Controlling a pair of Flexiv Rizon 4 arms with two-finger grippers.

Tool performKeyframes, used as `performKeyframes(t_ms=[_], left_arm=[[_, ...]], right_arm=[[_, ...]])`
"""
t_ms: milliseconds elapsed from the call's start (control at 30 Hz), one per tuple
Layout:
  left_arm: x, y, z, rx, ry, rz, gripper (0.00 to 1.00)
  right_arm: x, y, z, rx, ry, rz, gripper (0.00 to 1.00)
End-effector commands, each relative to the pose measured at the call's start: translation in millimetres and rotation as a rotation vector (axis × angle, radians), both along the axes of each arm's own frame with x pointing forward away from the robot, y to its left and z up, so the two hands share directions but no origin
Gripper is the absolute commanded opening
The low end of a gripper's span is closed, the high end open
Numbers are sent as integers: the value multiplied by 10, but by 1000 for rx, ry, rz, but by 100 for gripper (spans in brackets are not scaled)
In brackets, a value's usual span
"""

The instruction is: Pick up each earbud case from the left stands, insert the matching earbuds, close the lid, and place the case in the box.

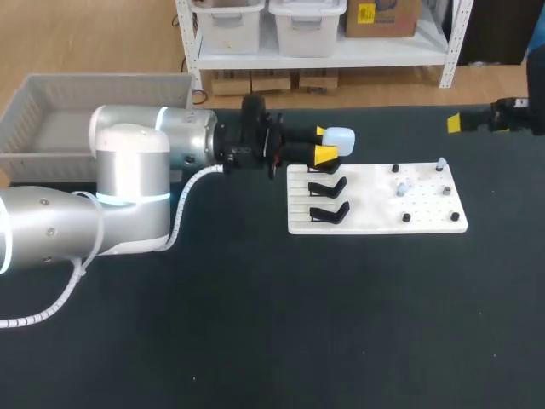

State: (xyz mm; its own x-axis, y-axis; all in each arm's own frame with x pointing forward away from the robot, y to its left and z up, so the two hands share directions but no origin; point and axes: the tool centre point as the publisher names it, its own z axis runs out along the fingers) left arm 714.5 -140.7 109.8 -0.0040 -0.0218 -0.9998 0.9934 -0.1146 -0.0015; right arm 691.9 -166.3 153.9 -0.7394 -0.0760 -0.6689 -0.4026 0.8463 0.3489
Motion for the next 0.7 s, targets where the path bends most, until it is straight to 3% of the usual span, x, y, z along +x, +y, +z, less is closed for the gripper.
performKeyframes(t_ms=[33,333,700], left_arm=[[16,-5,-31,-6,1,-4,0],[16,-5,-31,-6,1,-4,0],[16,-5,-31,-6,1,-4,0]], right_arm=[[-213,148,66,-15,-5,9,100],[-481,636,172,-51,8,111,100],[-539,1147,107,-124,44,174,100]])
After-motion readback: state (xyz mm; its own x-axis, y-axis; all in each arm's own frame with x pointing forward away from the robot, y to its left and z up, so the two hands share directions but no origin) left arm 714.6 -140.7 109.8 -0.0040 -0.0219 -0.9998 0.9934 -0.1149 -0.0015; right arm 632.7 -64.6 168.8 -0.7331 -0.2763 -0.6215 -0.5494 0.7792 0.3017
